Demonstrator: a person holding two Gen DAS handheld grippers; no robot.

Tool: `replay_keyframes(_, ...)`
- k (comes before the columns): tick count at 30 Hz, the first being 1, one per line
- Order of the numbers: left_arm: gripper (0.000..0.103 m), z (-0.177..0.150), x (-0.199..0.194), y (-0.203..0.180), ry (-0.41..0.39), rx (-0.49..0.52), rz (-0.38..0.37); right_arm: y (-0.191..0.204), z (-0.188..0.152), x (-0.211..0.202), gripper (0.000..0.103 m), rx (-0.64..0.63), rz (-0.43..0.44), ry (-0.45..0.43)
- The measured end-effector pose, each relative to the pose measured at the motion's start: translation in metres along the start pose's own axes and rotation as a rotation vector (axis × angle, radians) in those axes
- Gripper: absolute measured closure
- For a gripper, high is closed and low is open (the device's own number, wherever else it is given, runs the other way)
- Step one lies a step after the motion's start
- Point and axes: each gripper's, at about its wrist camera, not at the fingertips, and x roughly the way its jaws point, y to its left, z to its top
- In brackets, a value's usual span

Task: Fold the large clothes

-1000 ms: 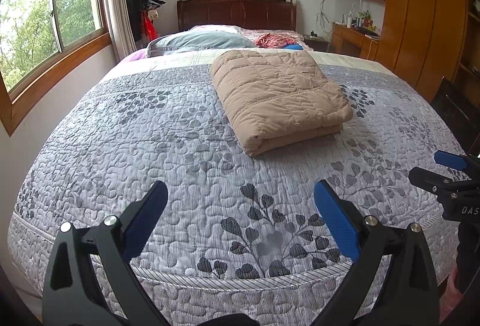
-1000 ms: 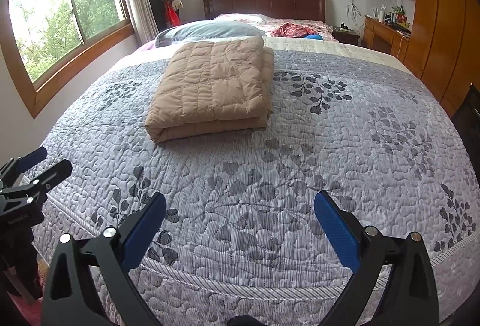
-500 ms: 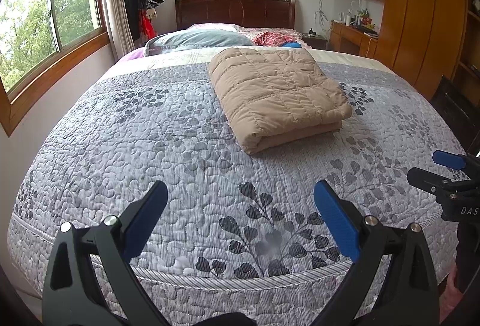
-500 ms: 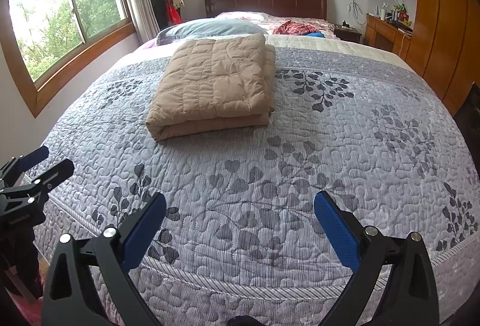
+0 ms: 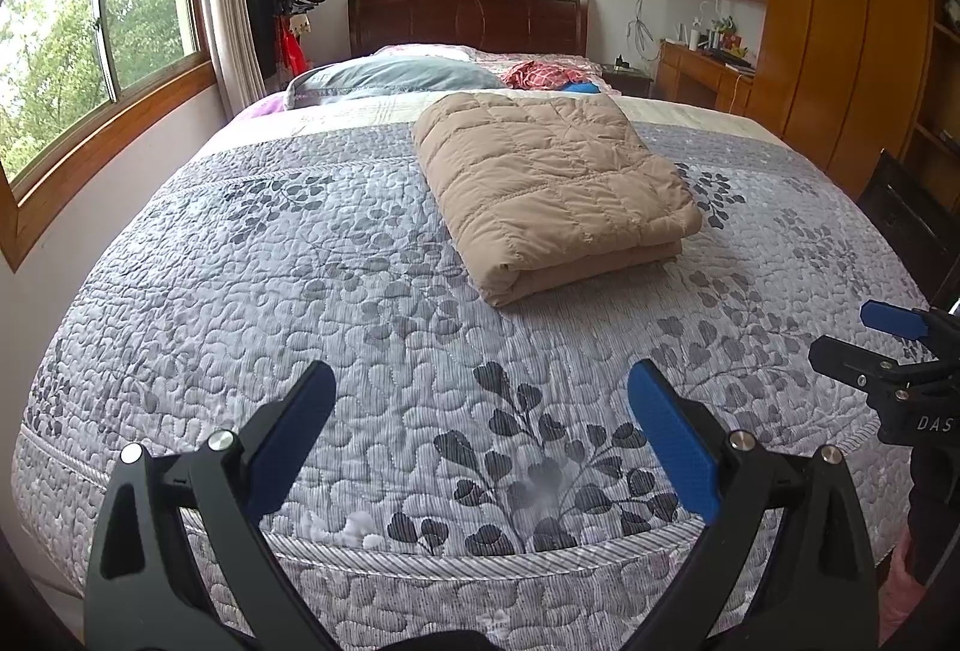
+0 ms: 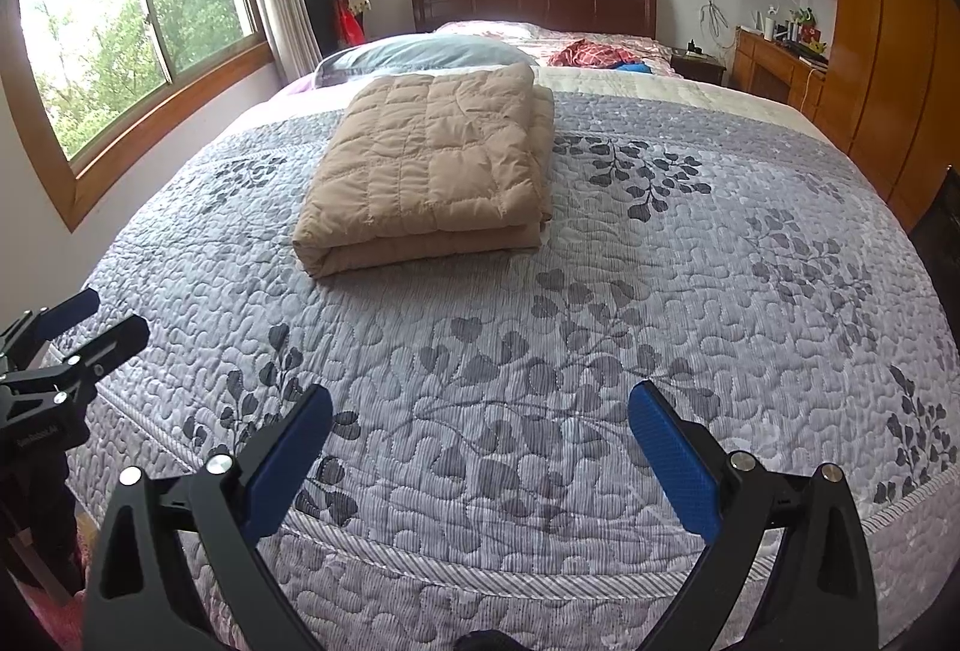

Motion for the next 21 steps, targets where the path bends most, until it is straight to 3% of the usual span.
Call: replay_keyframes(21,0.006,0.0009,0.0053,0.0032,0.008,-0.002,-0.015,-0.0011,0.0003,0.0032,0.004,0.002,0.002,0.007)
